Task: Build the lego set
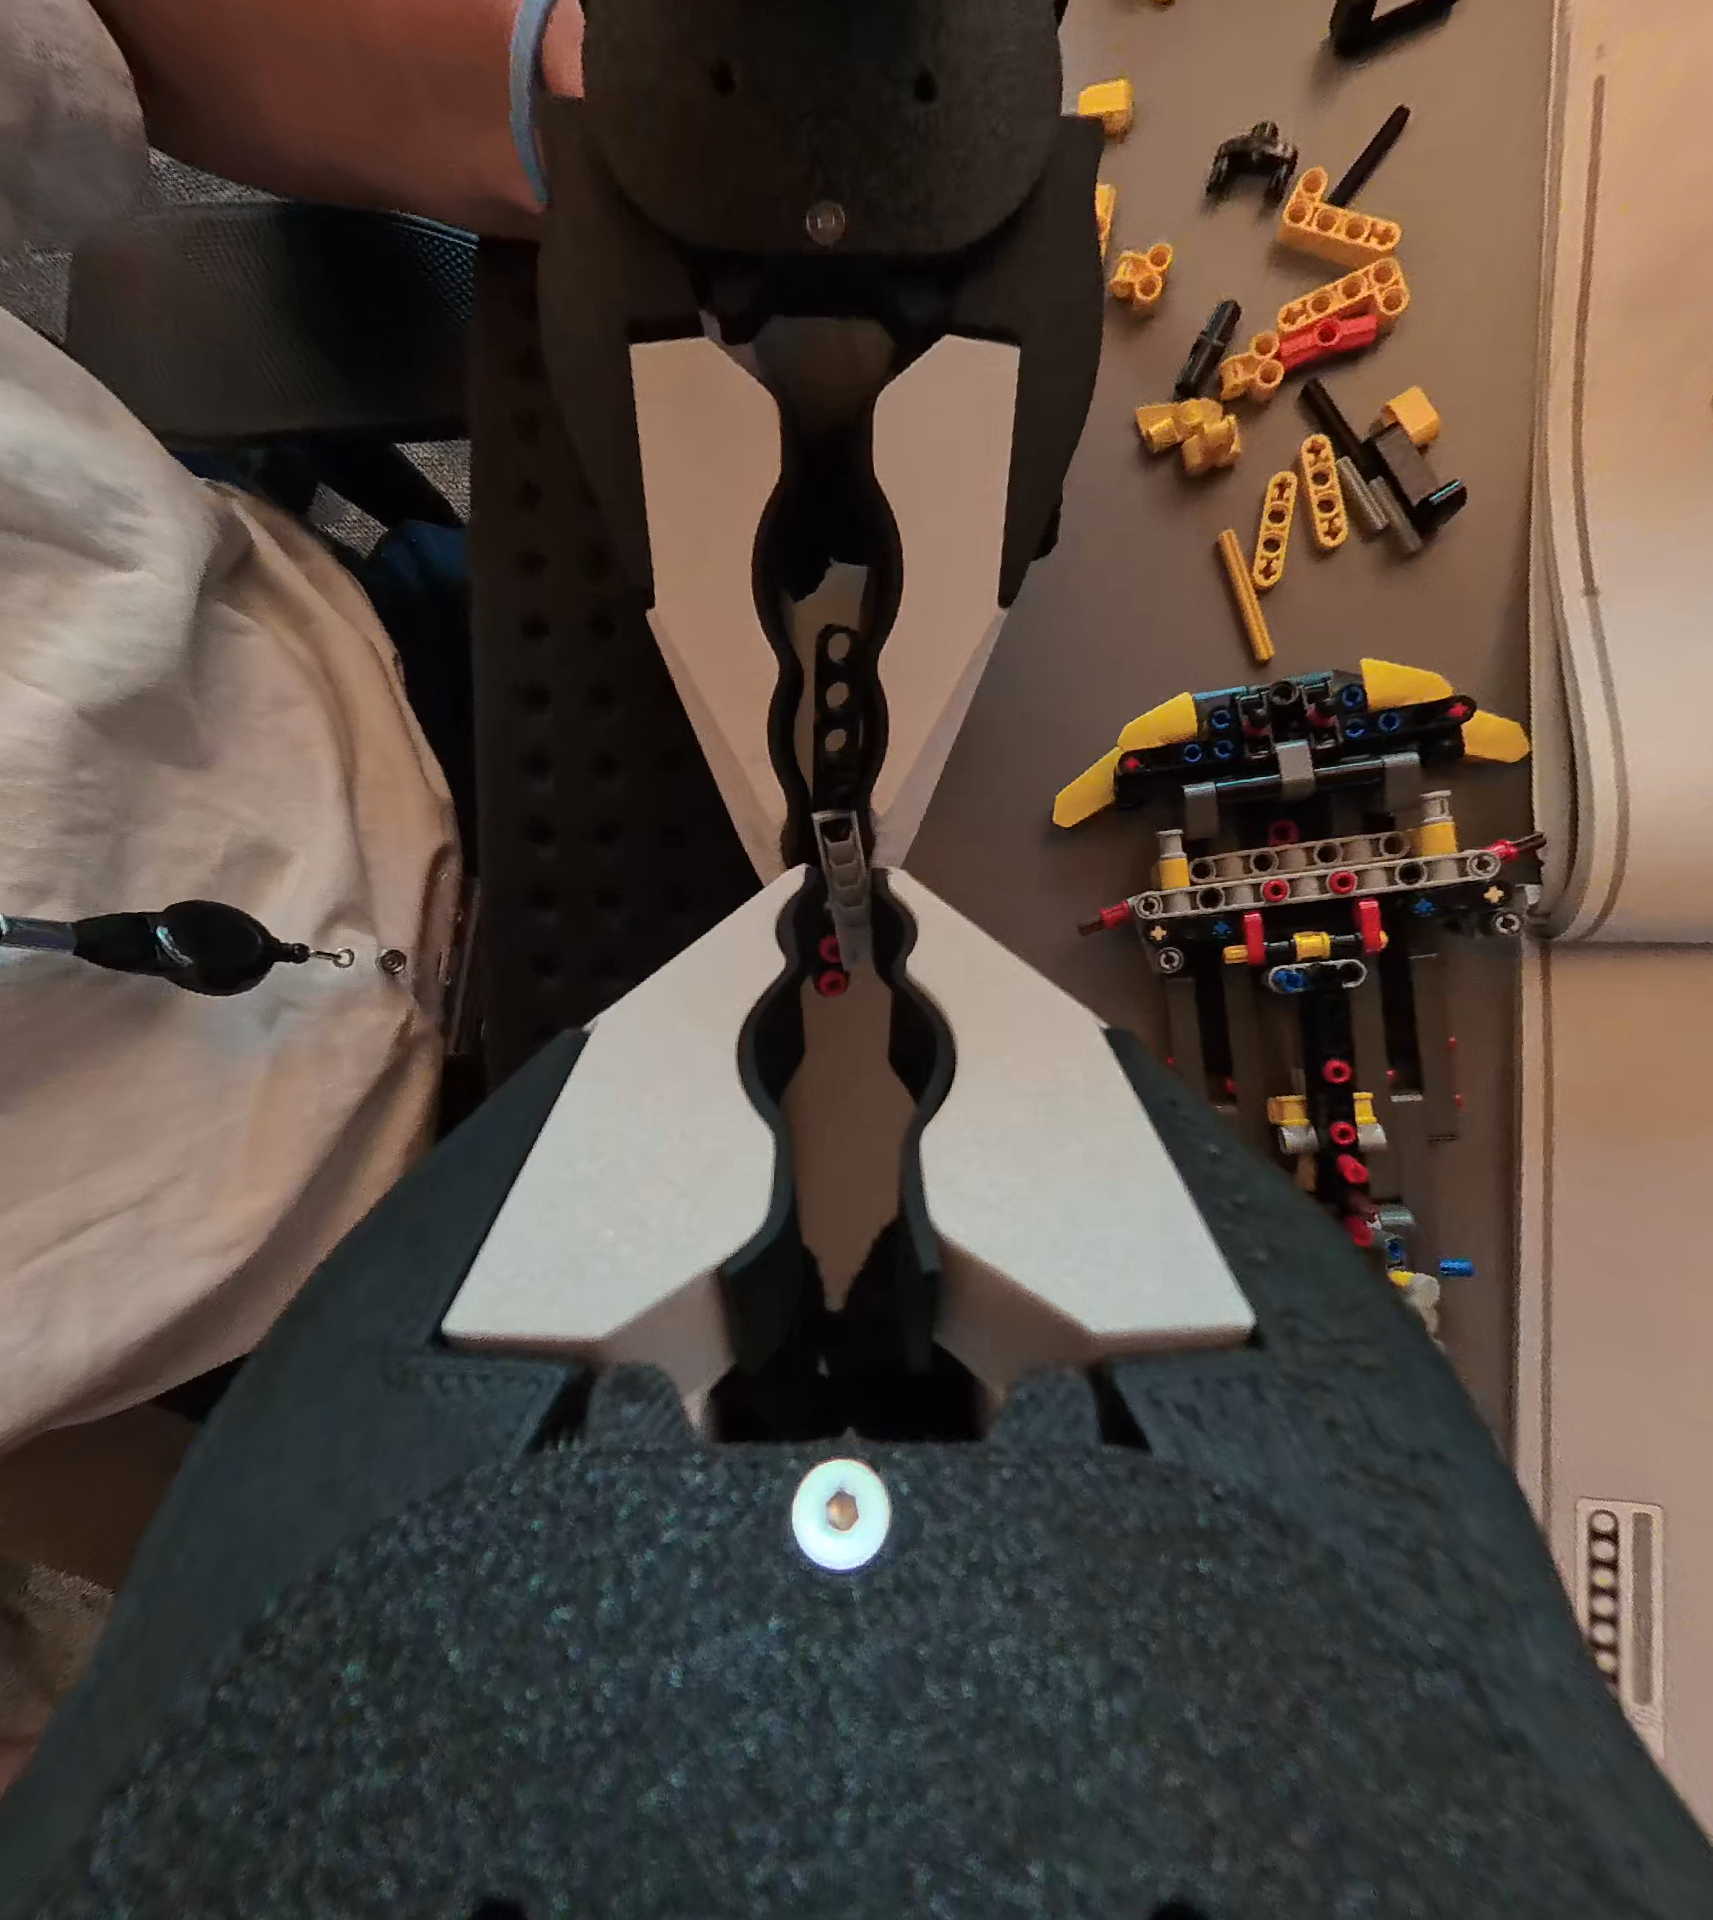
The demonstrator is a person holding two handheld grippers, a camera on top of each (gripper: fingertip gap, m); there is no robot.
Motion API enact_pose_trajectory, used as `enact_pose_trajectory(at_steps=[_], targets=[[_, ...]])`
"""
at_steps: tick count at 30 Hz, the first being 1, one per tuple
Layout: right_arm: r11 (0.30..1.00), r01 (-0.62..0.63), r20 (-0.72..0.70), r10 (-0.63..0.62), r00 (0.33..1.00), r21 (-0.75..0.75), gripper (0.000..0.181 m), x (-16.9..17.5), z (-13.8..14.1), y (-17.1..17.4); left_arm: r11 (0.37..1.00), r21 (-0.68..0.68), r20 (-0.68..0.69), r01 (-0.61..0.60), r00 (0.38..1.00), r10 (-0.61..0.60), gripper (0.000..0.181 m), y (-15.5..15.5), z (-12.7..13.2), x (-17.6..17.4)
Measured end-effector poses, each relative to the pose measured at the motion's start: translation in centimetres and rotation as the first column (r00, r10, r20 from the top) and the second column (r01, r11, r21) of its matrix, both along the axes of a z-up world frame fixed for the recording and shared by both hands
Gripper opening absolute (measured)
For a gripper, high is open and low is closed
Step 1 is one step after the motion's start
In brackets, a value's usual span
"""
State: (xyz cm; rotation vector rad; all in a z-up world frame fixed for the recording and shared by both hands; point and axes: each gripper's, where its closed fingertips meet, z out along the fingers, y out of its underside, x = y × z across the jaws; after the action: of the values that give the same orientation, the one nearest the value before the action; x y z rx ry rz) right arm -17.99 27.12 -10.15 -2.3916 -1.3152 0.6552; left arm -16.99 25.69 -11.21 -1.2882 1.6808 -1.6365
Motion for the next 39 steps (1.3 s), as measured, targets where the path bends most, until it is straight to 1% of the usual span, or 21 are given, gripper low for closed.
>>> enact_pose_trajectory(at_steps=[1,7,10,13,16,24,31,34,35,37,39], targets=[[1.000,0.000,-0.002,0.000,1.000,0.001,0.008,-0.1,0.2,0.1,1.000,0.000,0.013,-0.006,1.000,0.006,0.006,0.1,0.3,0.0],[1.000,-0.002,-0.008,0.002,1.000,-0.006,0.008,-0.4,1.2,0.6,0.997,0.055,0.094,-0.060,0.994,0.054,0.006,0.8,1.3,-0.2],[0.999,0.008,-0.010,-0.009,1.000,-0.038,0.008,-0.5,1.6,0.8,0.985,0.126,0.136,-0.121,0.985,0.103,0.007,1.3,1.5,-0.1],[0.999,-0.001,0.046,0.003,0.999,-0.039,0.008,-0.5,1.6,0.9,0.975,0.165,0.144,-0.151,0.981,0.128,0.006,1.6,1.5,0.0],[0.999,-0.012,0.087,0.015,0.996,-0.034,0.008,-0.7,2.0,1.0,0.977,0.148,0.152,-0.152,0.980,0.129,0.006,1.6,1.9,-0.2],[1.000,-0.023,0.108,0.025,0.994,-0.014,0.011,-1.6,3.6,1.2,0.992,0.036,0.199,-0.123,0.973,0.113,0.006,1.6,3.8,-1.2],[1.000,-0.013,0.085,0.014,0.996,-0.008,0.013,-1.9,4.7,1.4,0.989,0.026,0.247,-0.145,0.960,0.135,0.006,2.1,4.8,-1.6],[0.998,-0.005,0.092,-0.001,0.996,0.066,0.016,-1.6,5.8,2.1,0.989,0.000,0.266,-0.146,0.954,0.141,0.006,2.3,5.4,-1.9],[0.994,-0.002,0.096,-0.009,0.995,0.114,0.019,-1.5,6.4,2.4,0.989,-0.012,0.271,-0.146,0.952,0.144,0.006,2.4,5.6,-1.9],[0.972,0.020,0.090,-0.042,0.995,0.233,0.026,-1.1,7.7,3.0,0.988,-0.038,0.281,-0.148,0.948,0.153,0.006,2.7,6.0,-2.0],[0.923,0.046,0.106,-0.093,0.990,0.382,0.032,-0.3,8.3,3.6,0.986,-0.069,0.291,-0.153,0.942,0.166,0.006,3.2,6.5,-2.2]])
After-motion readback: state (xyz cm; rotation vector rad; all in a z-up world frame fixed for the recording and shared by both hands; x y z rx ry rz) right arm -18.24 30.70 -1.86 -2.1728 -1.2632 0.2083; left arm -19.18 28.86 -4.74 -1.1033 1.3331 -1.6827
